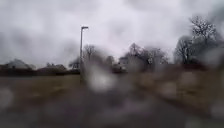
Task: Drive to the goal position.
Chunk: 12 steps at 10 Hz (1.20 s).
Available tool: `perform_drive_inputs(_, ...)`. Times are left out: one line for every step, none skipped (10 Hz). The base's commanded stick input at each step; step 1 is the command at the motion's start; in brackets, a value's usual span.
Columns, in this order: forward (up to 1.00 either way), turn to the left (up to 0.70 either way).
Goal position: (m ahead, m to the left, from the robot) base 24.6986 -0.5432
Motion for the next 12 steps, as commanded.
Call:
perform_drive_inputs(1.0, 0.0)
perform_drive_inputs(1.0, 0.0)
perform_drive_inputs(1.0, 0.0)
perform_drive_inputs(1.0, 0.03)
perform_drive_inputs(1.0, 0.09)
perform_drive_inputs(1.0, 0.16)
perform_drive_inputs(1.0, 0.24)
perform_drive_inputs(1.0, 0.35)
perform_drive_inputs(1.0, 0.4)
perform_drive_inputs(1.0, 0.3)
perform_drive_inputs(1.0, 0.16)
perform_drive_inputs(1.0, 0.03)
